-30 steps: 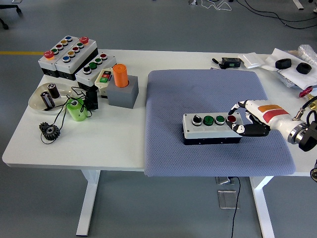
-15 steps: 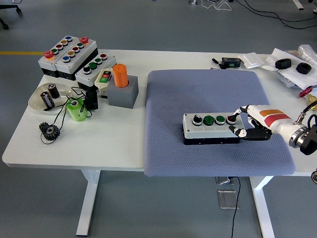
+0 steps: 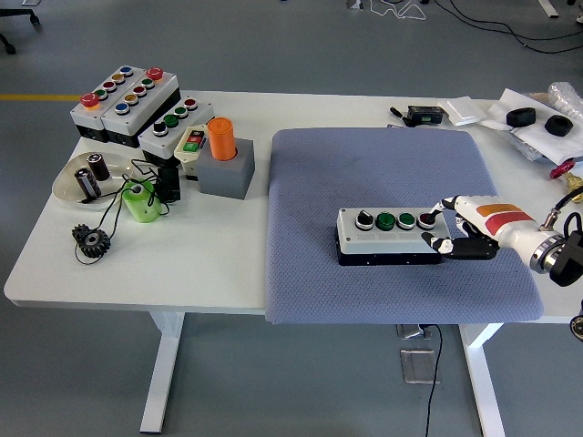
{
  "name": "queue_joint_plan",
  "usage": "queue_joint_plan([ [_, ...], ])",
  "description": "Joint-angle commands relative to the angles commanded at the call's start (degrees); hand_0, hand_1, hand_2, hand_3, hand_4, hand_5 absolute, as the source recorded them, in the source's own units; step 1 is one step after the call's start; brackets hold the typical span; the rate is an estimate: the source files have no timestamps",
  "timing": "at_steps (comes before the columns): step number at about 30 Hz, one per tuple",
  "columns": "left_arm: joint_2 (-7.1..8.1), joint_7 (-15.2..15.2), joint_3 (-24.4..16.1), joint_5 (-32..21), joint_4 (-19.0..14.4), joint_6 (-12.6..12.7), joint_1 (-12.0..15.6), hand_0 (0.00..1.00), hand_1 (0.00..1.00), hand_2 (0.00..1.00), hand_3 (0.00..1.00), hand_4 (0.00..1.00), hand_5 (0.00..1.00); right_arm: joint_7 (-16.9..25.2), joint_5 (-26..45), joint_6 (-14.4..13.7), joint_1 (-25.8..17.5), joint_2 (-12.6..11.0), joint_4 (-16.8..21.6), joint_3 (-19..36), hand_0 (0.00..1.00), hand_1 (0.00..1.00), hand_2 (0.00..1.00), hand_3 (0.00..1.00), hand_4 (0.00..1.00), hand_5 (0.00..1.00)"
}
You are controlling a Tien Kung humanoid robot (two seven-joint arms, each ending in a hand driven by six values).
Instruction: Pick up the button,place it on the desk,press the button,press the button
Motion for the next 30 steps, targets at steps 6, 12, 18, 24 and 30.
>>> queue_joint_plan([
  [6,0.05,-0.1,0.4,-0.6,0.0,0.0,-0.2,0.65,0.7,0.693,0.494,0.319,0.998,-0.1,-0.2,-1.5,0.9,0.7,1.1,0.3,0.035,0.002,0.041,0.649,0.638,0.71],
  [12,0.05,-0.2,0.8,-1.0,0.0,0.0,-0.3,0.65,0.7,0.694,0.494,0.319,0.998,-0.4,-0.6,-1.5,1.9,2.1,0.6,-1.2,0.037,0.002,0.041,0.65,0.635,0.711],
  [18,0.12,-0.3,1.0,-1.4,0.0,0.0,-0.4,0.65,0.699,0.693,0.494,0.319,0.998,-0.6,-0.5,-1.3,2.4,2.9,-0.4,-2.9,0.036,0.002,0.041,0.65,0.634,0.711],
  [24,0.17,-0.4,1.2,-1.5,0.0,0.0,-0.6,0.65,0.7,0.693,0.492,0.32,0.998,-0.8,-0.4,-0.9,2.5,3.0,-0.8,-4.0,0.034,0.002,0.042,0.651,0.633,0.709],
  [30,0.18,-0.3,1.0,-1.3,0.0,0.0,-0.7,0.65,0.7,0.694,0.493,0.32,0.998,-0.9,-0.5,-0.9,2.6,2.9,-0.5,-4.2,0.035,0.002,0.041,0.652,0.628,0.702],
])
